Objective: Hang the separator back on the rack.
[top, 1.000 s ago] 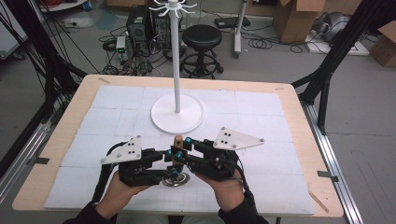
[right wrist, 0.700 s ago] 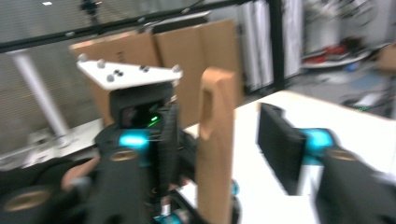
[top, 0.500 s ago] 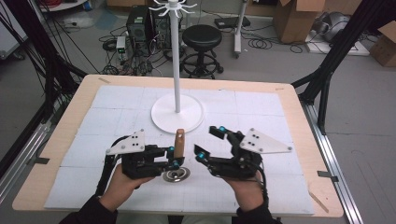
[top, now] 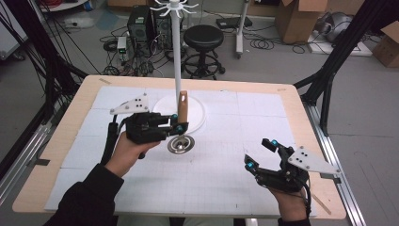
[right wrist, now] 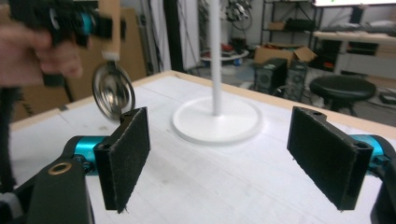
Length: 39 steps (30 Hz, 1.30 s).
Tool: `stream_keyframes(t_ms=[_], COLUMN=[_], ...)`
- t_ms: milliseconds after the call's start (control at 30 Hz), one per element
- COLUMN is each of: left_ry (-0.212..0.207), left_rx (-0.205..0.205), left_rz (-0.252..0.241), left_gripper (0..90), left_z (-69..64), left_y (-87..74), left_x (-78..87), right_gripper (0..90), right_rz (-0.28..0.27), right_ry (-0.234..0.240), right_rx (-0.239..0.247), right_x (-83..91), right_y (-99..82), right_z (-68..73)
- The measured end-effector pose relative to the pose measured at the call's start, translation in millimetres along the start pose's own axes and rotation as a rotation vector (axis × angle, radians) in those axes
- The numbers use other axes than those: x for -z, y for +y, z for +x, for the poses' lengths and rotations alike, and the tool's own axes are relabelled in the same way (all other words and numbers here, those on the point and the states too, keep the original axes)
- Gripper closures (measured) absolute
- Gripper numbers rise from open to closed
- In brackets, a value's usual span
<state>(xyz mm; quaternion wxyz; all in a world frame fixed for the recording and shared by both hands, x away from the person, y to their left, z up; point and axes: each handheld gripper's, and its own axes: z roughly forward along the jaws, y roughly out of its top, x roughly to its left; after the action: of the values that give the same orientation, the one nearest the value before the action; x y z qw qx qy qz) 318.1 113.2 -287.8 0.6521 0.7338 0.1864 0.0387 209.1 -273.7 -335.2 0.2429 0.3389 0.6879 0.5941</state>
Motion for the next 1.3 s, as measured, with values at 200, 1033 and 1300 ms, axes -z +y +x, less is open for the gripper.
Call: stream_keyframes(t_ms=[200, 1033, 1300], left_ry=[0.012, 0.102, 0.13], left_rx=[0.006, 0.015, 0.056], left_rz=[-0.032, -0.069, -0.075], left_gripper=[72.4, 72.4, 72.4], left_z=[18.1, 74.8, 88.3], left_y=[33.9, 117.0, 116.4], left_x=[-4.3, -15.7, -17.5], right_gripper=[18.8, 18.9, 18.9], right_rz=[-0.014, -0.011, -0.001], right_ry=[-0.018, 0.042, 0.053], right_rx=[-0.023, -0.066, -0.066], right_x=[7.8, 3.0, 2.2], right_y=[-5.6, -11.4, -12.5], right_z=[-11.4, -15.5, -16.0])
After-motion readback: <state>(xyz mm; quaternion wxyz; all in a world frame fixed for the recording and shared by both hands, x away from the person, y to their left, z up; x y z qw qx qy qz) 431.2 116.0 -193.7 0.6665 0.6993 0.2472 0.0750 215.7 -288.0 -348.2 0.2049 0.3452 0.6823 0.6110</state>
